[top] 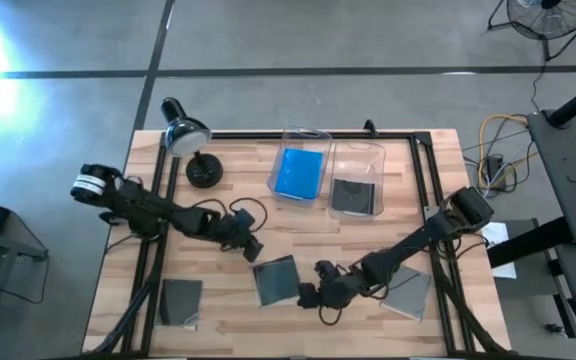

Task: Pick & place jewel cases by type
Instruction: Put the black CD case into the right transparent bin

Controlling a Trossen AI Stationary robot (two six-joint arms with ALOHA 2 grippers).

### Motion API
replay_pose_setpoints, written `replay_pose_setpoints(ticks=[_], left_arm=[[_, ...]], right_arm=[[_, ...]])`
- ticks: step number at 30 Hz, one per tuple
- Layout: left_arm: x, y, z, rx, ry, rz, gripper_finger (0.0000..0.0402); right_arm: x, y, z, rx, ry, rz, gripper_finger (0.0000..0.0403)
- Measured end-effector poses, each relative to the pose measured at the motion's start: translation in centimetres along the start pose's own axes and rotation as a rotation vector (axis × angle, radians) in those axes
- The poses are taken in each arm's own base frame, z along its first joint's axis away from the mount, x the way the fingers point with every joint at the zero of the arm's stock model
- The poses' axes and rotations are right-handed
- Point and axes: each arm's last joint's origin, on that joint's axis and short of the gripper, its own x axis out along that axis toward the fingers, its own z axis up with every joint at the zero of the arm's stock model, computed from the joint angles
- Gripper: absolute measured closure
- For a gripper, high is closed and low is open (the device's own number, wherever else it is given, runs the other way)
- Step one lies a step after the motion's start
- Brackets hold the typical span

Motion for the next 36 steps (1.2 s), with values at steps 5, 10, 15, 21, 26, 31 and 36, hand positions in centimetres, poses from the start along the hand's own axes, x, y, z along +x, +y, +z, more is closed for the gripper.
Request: replay_pose_setpoints(ticks=[5, 10, 15, 21, 26, 31, 36], left_arm=[[0.8, 0.1, 0.0, 0.024, 0.081, -0.055, 0.0188], [1.3, -0.7, -1.0, 0.026, 0.122, -0.115, 0.0188], [1.5, -1.2, -1.8, 0.015, 0.16, -0.138, 0.0188], [1.2, -1.9, -3.1, 0.02, 0.211, -0.162, 0.0188], [0.9, -2.4, -4.1, 0.026, 0.265, -0.191, 0.0188], [0.7, -2.9, -4.6, 0.022, 0.283, -0.238, 0.0188], [0.6, -3.4, -4.9, 0.008, 0.29, -0.278, 0.0188]], right_arm=[[0.1, 0.0, -0.5, 0.024, 0.013, 0.023, 0.017], [2.4, -0.9, -0.9, 0.038, 0.065, 0.05, 0.017], [4.5, -1.8, -0.5, 0.088, 0.034, 0.048, 0.017], [5.2, -2.1, 0.3, 0.114, -0.025, 0.043, 0.017], [5.3, -2.2, 1.2, 0.139, -0.123, 0.047, 0.017], [5.3, -2.1, 2.3, 0.134, -0.186, 0.031, 0.017], [5.3, -2.1, 2.7, 0.114, -0.22, 0.031, 0.017]])
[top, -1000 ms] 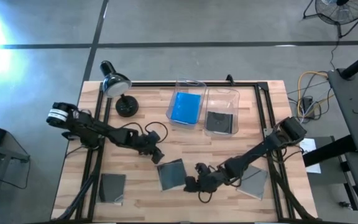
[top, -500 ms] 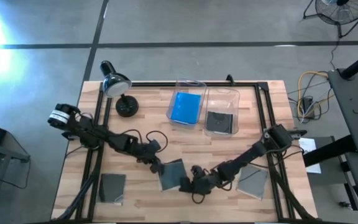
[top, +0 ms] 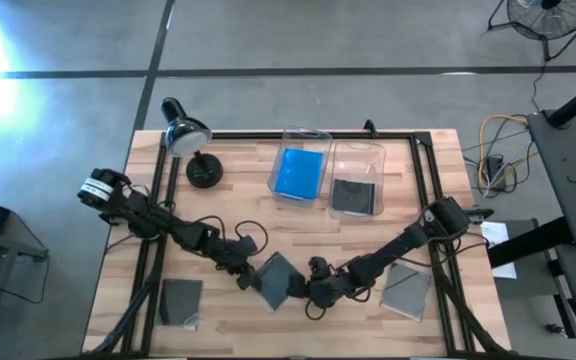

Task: Pick & place jewel cases by type
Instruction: Put the black CD case into the right transparent bin

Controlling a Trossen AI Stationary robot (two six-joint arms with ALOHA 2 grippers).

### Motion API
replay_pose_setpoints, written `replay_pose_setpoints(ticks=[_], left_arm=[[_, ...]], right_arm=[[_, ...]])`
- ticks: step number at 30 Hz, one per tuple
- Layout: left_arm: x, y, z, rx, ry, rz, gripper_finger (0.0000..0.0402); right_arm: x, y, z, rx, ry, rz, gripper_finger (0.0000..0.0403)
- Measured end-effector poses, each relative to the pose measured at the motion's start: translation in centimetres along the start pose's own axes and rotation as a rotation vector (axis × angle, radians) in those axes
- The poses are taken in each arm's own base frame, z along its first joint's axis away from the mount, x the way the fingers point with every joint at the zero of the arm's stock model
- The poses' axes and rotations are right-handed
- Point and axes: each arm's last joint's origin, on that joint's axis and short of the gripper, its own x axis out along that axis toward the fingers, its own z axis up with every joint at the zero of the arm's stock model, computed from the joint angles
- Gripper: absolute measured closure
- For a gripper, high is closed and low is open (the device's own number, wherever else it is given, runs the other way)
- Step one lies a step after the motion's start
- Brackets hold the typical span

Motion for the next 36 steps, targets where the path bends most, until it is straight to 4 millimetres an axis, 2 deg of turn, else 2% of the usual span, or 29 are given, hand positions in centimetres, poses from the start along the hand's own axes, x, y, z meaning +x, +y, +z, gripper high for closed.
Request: replay_pose_setpoints(ticks=[15, 20, 24, 36], left_arm=[[0.2, -0.8, -0.9, 0.015, 0.031, -0.053, 0.0188], [0.6, -0.8, -1.2, 0.008, 0.03, -0.055, 0.0188], [0.8, -0.9, -1.3, 0.012, 0.026, -0.062, 0.0188], [0.8, -0.9, -1.2, 0.008, 0.023, -0.062, 0.0188]], right_arm=[[-0.1, 0.2, 0.4, -0.017, -0.072, 0.026, 0.017], [-0.1, 1.5, 0.1, -0.083, -0.069, 0.065, 0.0182], [-0.3, 2.1, -0.2, -0.1, -0.056, 0.084, 0.0209], [-0.4, 2.5, -0.6, -0.102, -0.018, 0.102, 0.0331]])
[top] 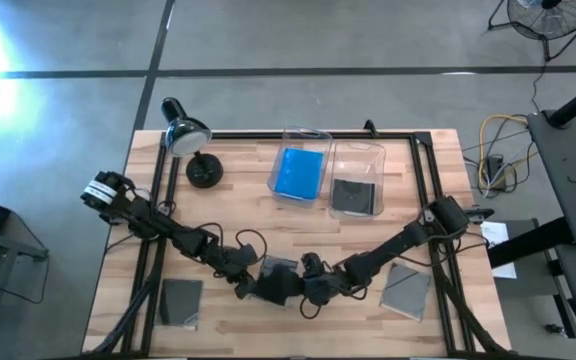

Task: Pick & place jewel cases by type
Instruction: Put the black CD case into the right transparent bin

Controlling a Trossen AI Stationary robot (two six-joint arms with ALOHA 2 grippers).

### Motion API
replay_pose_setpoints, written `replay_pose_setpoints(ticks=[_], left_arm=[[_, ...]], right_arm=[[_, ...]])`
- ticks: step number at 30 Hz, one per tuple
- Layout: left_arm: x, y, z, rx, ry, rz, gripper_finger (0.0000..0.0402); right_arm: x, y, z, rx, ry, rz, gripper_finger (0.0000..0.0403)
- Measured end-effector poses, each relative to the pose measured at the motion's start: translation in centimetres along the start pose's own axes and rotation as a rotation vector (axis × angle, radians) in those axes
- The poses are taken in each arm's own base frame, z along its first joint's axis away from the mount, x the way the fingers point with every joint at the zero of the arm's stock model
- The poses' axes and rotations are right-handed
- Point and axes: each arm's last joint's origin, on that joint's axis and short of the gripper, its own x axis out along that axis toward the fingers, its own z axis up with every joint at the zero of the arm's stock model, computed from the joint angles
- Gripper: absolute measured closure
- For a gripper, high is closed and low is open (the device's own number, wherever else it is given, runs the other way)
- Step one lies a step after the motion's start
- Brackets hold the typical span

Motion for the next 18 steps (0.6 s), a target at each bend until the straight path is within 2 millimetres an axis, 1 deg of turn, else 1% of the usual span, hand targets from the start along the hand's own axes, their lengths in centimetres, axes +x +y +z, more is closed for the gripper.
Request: replay_pose_setpoints(ticks=[5, 10, 14, 18], left_arm=[[-0.1, -0.1, 0.0, 0.009, -0.002, -0.002, 0.0188], [-0.6, -0.5, 0.1, 0.041, -0.013, -0.025, 0.0188], [-2.0, -1.6, 0.4, 0.067, -0.039, -0.088, 0.0188], [-4.1, -2.6, 0.5, 0.108, -0.052, -0.129, 0.0188]], right_arm=[[0.0, 0.1, 0.0, 0.01, 0.011, 0.0, 0.0369], [0.0, 0.1, -0.1, 0.015, 0.037, -0.002, 0.0386], [-0.4, 0.3, -0.2, 0.039, 0.045, 0.005, 0.039], [-1.3, 0.8, 0.0, 0.036, 0.039, 0.01, 0.039]])
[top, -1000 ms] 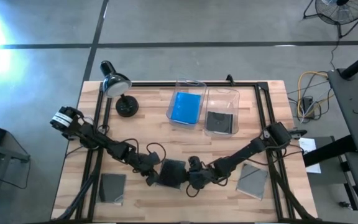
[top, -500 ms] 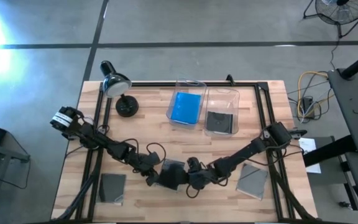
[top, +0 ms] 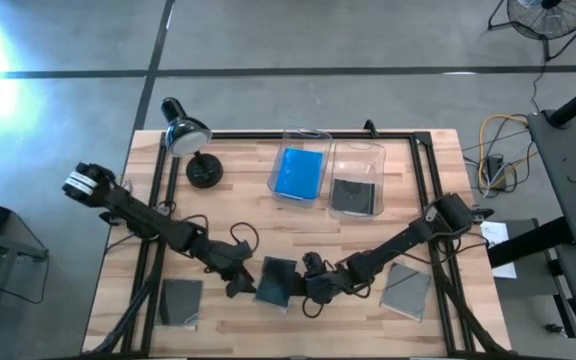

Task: Pick & place jewel cases by type
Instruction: Put the black CD case into the right transparent bin

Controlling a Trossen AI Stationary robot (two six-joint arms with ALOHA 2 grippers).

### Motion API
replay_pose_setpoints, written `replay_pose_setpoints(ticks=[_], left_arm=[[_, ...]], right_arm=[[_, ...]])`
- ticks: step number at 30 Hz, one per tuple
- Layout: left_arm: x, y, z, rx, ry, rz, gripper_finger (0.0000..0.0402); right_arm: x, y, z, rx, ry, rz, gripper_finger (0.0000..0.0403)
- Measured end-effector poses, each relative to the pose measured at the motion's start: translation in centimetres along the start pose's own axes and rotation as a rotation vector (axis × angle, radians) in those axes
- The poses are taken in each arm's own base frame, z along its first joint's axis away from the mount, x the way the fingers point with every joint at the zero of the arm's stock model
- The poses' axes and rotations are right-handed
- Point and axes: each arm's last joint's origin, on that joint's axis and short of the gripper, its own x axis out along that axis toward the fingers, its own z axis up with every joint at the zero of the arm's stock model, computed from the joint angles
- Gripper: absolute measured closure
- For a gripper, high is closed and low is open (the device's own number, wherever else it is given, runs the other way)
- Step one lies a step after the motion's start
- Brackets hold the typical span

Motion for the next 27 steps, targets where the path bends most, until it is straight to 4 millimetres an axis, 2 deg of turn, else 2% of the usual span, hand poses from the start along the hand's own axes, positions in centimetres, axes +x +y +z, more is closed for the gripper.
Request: replay_pose_setpoints(ticks=[3, 6, 10, 14, 18, 21, 24, 27], left_arm=[[-1.9, -0.4, -0.1, 0.004, 0.016, 0.02, 0.0188], [-3.9, -0.8, -0.2, 0.003, 0.015, 0.026, 0.0188], [-6.0, -1.5, 0.1, 0.009, -0.059, 0.004, 0.0188], [-7.4, -1.9, 0.4, 0.014, -0.168, 0.004, 0.0188], [-7.8, -2.0, 0.6, 0.017, -0.217, 0.007, 0.0188], [-7.7, -1.9, 0.6, 0.017, -0.213, 0.015, 0.0188], [-7.6, -1.5, 0.3, 0.011, -0.188, 0.061, 0.0188], [-7.6, -0.5, -0.2, -0.033, -0.132, 0.166, 0.0188]], right_arm=[[-1.7, 1.1, 0.5, -0.003, -0.059, 0.016, 0.039], [-4.7, 2.9, 1.5, -0.044, -0.133, 0.043, 0.039], [-10.5, 5.2, 4.2, -0.13, -0.224, 0.021, 0.039], [-16.8, 6.0, 8.3, -0.205, -0.336, -0.099, 0.039], [-22.8, 5.5, 12.8, -0.199, -0.396, -0.213, 0.039], [-25.9, 4.3, 15.6, -0.167, -0.401, -0.279, 0.039], [-27.5, 2.8, 17.9, -0.107, -0.367, -0.341, 0.039], [-27.1, 1.1, 19.9, -0.054, -0.277, -0.362, 0.039]])
